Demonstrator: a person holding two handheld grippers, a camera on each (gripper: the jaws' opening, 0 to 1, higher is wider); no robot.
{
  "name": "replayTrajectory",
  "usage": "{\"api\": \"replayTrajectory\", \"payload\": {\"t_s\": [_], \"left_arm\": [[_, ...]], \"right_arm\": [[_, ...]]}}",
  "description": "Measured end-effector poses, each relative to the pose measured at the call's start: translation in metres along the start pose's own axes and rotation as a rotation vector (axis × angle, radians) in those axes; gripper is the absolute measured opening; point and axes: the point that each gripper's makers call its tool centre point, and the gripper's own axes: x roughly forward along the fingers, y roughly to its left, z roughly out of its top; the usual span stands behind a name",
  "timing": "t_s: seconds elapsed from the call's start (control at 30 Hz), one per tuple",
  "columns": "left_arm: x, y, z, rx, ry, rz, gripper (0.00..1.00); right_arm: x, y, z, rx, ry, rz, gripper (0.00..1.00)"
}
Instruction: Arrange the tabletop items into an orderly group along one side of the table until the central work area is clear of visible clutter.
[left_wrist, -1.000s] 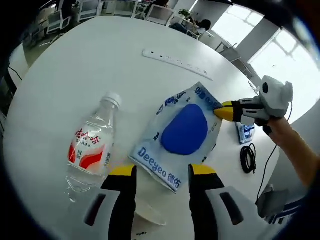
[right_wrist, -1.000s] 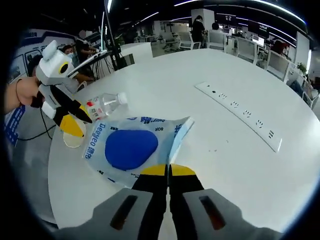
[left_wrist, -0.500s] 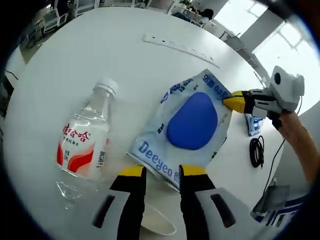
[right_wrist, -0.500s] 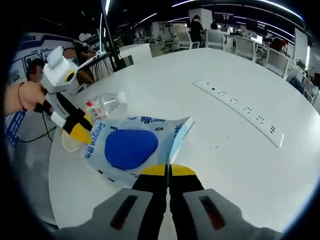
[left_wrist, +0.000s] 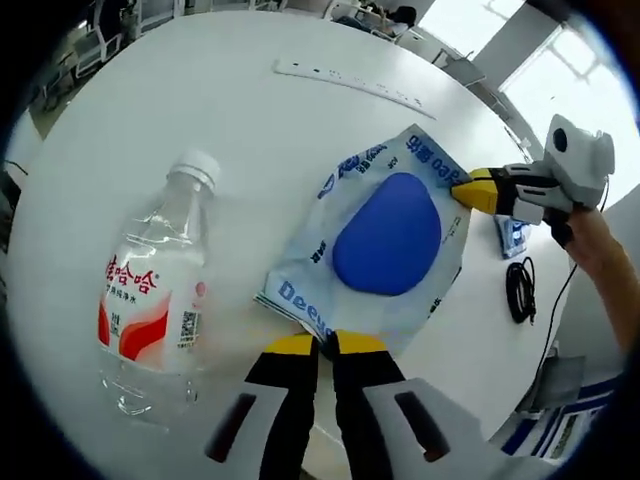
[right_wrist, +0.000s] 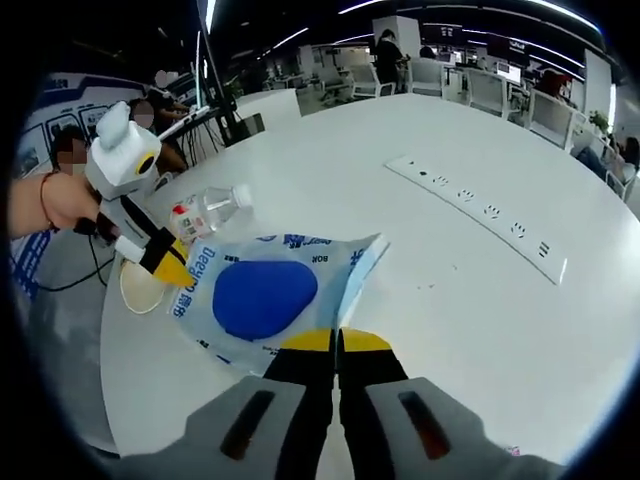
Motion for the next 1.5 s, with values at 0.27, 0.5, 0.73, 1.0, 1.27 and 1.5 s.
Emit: {"api": "replayTrajectory", "payload": {"t_s": [0.27,0.5,0.73,1.0,1.27,1.5], "left_arm": [[-0.007,-0.006,0.009,0.005,-0.029,-0.027,0.00],[-0.019,-0.016,0.021,0.016,-0.061,-0.047,0.00],[-0.034,-0.027,0.041,0.066,-0.106,-0.066,0.00],[-0.046,-0.047,0.068,0.146,-0.153,-0.090,0.00],[-0.046,-0.072,0.086,0.234,-0.172,-0.112,0.00],[-0.041,-0.088,0.097,0.281,-0.176,-0.129,0.00]], "right_arm": [[-0.017,0.000,0.004,0.032,-0.036,-0.024,0.00],[-0.034,0.000,0.011,0.073,-0.078,-0.062,0.00],[-0.061,-0.001,0.018,0.130,-0.142,-0.118,0.00],[-0.098,-0.004,0.018,0.248,-0.239,-0.203,0.00],[-0.125,-0.009,0.007,0.346,-0.308,-0.287,0.00],[-0.137,-0.013,-0.008,0.452,-0.349,-0.355,0.00]]}}
